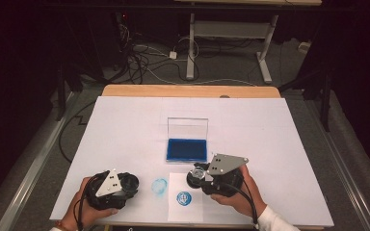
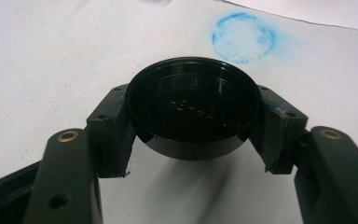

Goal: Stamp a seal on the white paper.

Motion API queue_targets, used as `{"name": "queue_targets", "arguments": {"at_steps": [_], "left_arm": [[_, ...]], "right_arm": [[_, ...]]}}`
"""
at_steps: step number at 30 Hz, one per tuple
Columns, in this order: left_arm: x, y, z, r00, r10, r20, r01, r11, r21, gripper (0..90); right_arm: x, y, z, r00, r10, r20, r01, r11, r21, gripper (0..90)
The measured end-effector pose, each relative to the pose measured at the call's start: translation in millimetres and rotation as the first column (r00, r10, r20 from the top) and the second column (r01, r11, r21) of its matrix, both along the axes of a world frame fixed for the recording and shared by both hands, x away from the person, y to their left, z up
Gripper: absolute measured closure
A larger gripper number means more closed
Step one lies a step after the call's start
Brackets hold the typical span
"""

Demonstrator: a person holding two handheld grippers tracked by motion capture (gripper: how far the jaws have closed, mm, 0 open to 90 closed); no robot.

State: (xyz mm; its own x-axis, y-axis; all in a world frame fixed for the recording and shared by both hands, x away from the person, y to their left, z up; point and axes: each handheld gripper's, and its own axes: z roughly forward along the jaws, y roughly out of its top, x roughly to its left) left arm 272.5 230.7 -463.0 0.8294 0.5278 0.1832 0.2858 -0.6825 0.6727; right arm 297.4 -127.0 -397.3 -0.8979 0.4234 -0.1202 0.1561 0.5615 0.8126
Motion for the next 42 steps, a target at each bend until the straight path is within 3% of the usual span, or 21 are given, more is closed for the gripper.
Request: {"name": "queue_targets", "arguments": {"at_steps": [14, 42], "left_arm": [[3.3, -0.3, -2.2, 0.9999, -0.004, -0.012, 0.004, 1.0000, -0.009, 36.5], [4.0, 0.0, -3.9, 0.9996, -0.010, -0.024, 0.010, 0.9999, -0.011, 36.5]], "right_arm": [[7.5, -12.2, 6.3, 0.9991, -0.043, 0.007, 0.043, 0.9988, 0.024, 57.0], [11.3, -13.9, 11.2, 0.9984, -0.053, 0.019, 0.052, 0.9976, 0.046, 57.1]]}}
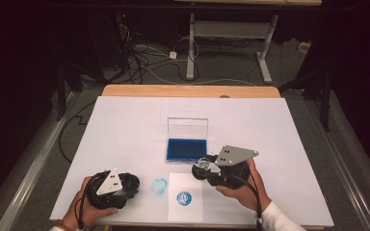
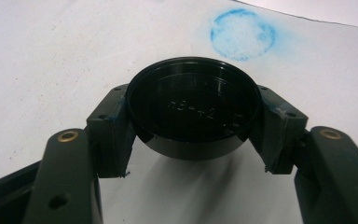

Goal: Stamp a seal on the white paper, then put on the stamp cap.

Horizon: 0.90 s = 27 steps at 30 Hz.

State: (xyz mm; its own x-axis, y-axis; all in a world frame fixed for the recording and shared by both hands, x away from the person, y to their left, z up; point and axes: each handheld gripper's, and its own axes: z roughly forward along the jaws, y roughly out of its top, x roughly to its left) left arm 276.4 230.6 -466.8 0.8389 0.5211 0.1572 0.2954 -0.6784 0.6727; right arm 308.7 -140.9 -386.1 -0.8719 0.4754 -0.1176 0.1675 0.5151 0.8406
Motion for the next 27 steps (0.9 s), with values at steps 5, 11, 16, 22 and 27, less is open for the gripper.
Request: {"name": "queue_targets", "arguments": {"at_steps": [5, 11, 16, 22, 27], "left_arm": [[-0.6, -1.0, 0.3, 1.0000, -0.002, 0.004, 0.002, 1.0000, 0.005, 36.5], [-0.6, -2.0, -0.7, 1.0000, -0.004, -0.001, 0.004, 1.0000, 0.009, 36.5], [-1.4, -1.0, -0.2, 1.0000, 0.001, 0.003, -0.001, 1.0000, 0.009, 36.5], [0.3, -4.8, -0.7, 1.0000, -0.008, 0.003, 0.008, 0.9999, 0.014, 36.5], [-0.6, -7.7, 0.7, 0.9999, -0.013, 0.006, 0.013, 0.9999, 0.009, 36.5]], "right_arm": [[0.3, 0.2, 0.5, 1.0000, -0.003, 0.001, 0.003, 1.0000, 0.006, 57.1], [0.7, 1.7, 0.6, 1.0000, 0.001, 0.000, -0.001, 0.9999, 0.010, 57.1], [0.8, 2.0, 0.5, 1.0000, 0.002, 0.007, -0.002, 1.0000, 0.003, 57.0], [-0.8, -0.1, 2.4, 0.9999, -0.001, 0.014, 0.001, 1.0000, 0.009, 57.1], [-2.8, -0.2, 3.7, 0.9998, -0.003, 0.019, 0.003, 0.9999, 0.011, 57.0]]}}
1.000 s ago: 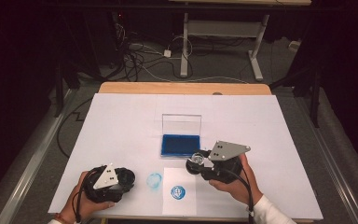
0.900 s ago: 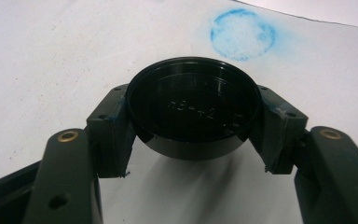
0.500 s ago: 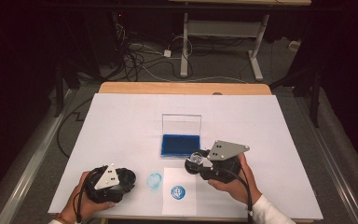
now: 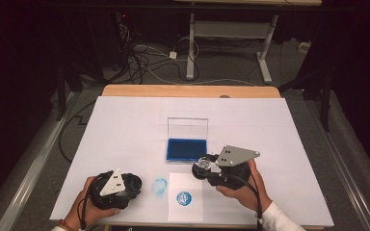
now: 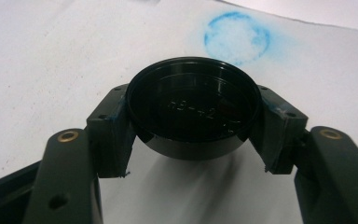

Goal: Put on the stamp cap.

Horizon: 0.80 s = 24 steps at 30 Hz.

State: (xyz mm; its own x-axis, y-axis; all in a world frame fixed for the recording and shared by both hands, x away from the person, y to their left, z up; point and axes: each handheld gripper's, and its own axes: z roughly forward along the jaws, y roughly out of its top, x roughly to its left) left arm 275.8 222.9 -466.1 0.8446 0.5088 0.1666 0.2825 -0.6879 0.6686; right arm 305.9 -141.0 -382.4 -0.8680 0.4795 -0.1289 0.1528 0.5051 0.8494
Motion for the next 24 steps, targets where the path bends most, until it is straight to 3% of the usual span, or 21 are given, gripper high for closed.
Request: {"name": "queue_targets", "arguments": {"at_steps": [16, 24], "left_arm": [[9.0, -19.8, 3.1, 0.9996, -0.014, -0.024, 0.012, 0.9952, -0.098, 36.6], [12.5, -20.5, 3.7, 0.9993, -0.015, -0.035, 0.010, 0.9933, -0.115, 36.6]], "right_arm": [[-0.2, 2.6, 4.3, 1.0000, 0.004, 0.002, -0.004, 0.9994, 0.035, 57.1], [0.8, 2.5, 7.8, 1.0000, 0.001, 0.008, -0.002, 0.9988, 0.049, 57.1]]}}
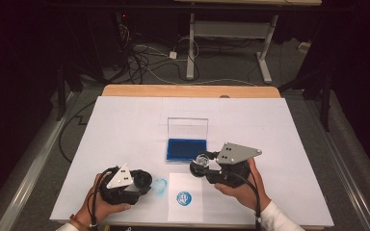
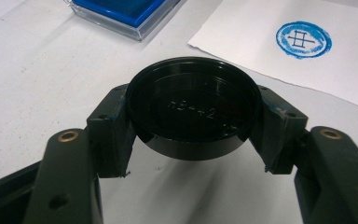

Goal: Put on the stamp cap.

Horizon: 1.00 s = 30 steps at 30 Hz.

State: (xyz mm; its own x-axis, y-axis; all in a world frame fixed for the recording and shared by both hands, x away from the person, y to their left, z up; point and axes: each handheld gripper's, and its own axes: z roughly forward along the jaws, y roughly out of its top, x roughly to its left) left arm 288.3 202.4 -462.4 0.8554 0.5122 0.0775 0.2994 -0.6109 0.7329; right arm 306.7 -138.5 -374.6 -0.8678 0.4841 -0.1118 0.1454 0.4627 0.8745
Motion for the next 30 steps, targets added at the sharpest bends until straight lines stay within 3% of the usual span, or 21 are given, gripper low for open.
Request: {"name": "queue_targets", "arguments": {"at_steps": [6, 11, 18, 24, 30], "left_arm": [[2.9, -2.2, 1.4, 1.0000, -0.003, 0.007, 0.003, 1.0000, -0.002, 36.5], [6.3, -8.1, 3.7, 0.9999, -0.011, 0.003, 0.011, 0.9994, -0.031, 36.6], [11.8, -28.0, 8.1, 0.9996, -0.027, 0.005, 0.027, 0.9958, -0.087, 36.6], [12.3, -49.3, 10.2, 0.9977, -0.051, 0.045, 0.054, 0.9960, -0.071, 36.5], [12.3, -62.9, 10.7, 0.9956, -0.081, 0.047, 0.085, 0.9927, -0.085, 36.5]], "right_arm": [[1.9, 3.0, 2.9, 1.0000, 0.002, 0.005, -0.002, 0.9999, 0.013, 57.1], [4.6, 10.0, 4.7, 0.9999, 0.012, 0.005, -0.013, 0.9994, 0.031, 57.1], [11.1, 21.6, 3.1, 0.9984, 0.045, -0.034, -0.042, 0.9953, 0.087, 57.0], [10.7, 36.1, 3.1, 0.9957, 0.078, -0.051, -0.072, 0.9916, 0.107, 57.0], [7.0, 50.4, -0.9, 0.9916, 0.112, -0.064, -0.105, 0.9885, 0.109, 57.1]]}}
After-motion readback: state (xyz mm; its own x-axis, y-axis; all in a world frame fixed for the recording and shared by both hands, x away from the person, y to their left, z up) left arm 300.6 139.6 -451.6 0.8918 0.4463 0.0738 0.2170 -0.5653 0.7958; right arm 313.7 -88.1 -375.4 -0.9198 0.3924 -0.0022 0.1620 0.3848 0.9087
